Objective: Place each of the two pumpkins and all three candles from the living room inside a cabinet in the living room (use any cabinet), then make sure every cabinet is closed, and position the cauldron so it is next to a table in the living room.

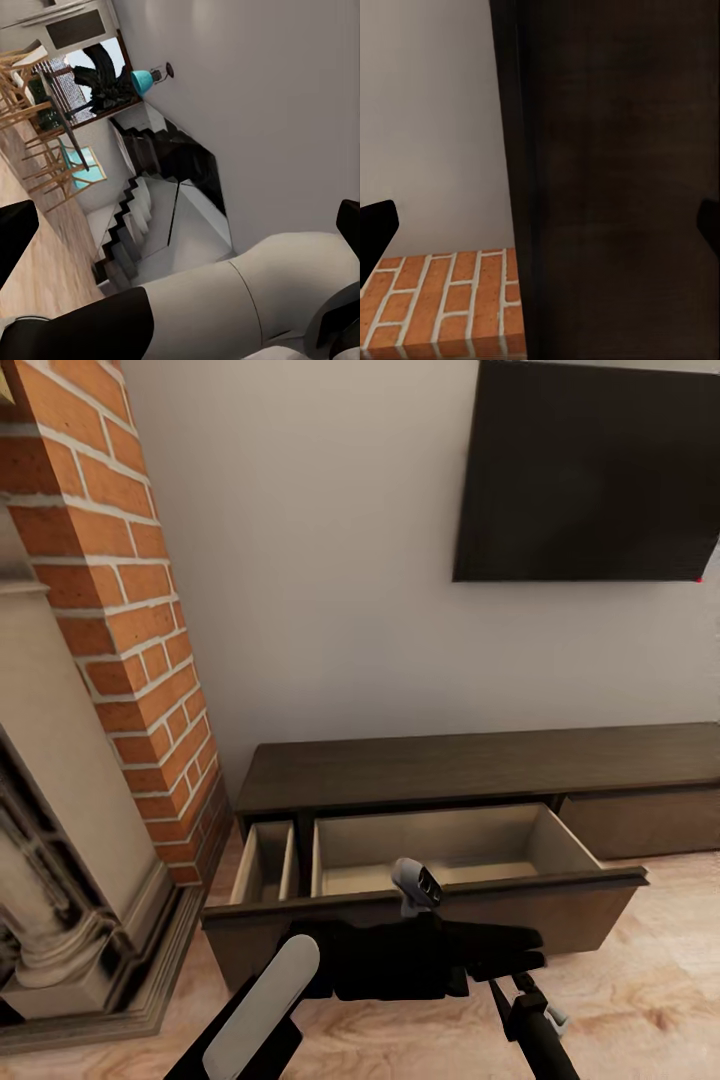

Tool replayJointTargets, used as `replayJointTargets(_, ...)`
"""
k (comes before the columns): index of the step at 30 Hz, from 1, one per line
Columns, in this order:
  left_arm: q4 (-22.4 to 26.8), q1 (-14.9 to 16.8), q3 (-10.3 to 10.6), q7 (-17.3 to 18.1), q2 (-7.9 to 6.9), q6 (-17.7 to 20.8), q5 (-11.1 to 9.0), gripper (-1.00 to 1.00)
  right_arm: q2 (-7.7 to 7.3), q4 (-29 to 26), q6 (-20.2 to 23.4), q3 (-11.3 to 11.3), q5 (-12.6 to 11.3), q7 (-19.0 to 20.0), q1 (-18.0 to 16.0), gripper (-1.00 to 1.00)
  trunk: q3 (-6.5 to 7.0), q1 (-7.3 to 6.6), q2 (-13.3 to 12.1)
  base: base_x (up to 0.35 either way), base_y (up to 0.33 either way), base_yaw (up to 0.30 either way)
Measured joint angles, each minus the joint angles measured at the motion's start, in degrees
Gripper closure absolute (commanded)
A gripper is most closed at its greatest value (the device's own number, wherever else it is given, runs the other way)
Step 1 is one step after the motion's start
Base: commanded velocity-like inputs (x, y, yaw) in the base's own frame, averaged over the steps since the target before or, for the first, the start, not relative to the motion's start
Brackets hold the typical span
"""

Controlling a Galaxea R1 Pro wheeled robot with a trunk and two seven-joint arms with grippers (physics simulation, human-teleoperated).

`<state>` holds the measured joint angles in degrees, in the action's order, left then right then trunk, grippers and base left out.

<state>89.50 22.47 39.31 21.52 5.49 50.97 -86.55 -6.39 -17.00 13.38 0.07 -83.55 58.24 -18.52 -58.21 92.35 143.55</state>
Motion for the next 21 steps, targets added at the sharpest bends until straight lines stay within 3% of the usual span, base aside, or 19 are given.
replayJointTargets(21,0.0,0.0,-0.01,0.08,-0.06,-0.09,0.0,-1.0,-0.02,0.0,0.0,0.0,0.0,-0.06,0.0,-1.0,0.0,0.0,0.0,-0.229,-0.143,0.0)
